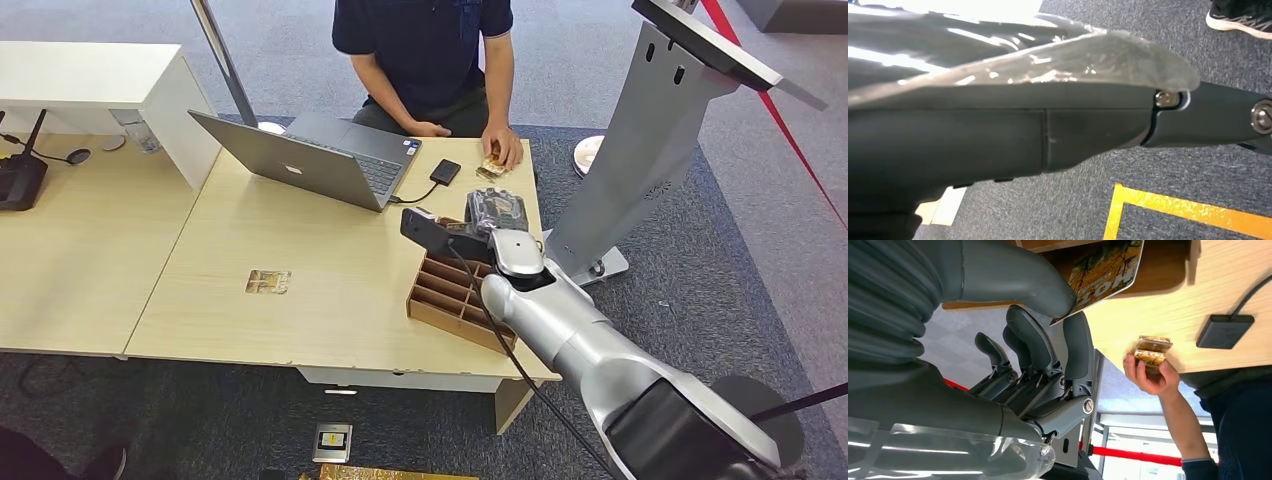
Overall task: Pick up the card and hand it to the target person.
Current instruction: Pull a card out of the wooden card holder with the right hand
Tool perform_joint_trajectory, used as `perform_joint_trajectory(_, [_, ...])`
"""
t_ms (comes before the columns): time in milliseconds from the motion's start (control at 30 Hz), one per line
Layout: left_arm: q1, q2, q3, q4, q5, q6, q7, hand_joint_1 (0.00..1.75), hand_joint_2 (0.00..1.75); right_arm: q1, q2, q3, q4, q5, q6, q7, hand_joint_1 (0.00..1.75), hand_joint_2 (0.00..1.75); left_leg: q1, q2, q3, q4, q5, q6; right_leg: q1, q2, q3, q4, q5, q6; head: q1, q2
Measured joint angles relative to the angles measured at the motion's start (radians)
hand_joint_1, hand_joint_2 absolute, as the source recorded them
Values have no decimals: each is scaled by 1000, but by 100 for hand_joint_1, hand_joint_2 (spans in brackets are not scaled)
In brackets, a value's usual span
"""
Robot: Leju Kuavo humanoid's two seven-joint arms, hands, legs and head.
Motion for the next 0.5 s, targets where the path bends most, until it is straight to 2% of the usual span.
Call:
perform_joint_trajectory(167, [1,-1,0,0,2,1,-4,0,0,-1,-3,-9,-52,10,-42,3,148,175,0,0,0,0,0,0,0,0,0,0,0,0,0,0])
perform_joint_trajectory(500, [4,-2,0,0,4,2,-8,0,0,0,-40,-53,-285,47,-66,33,145,175,0,0,0,0,0,0,0,0,0,0,0,0,0,0])
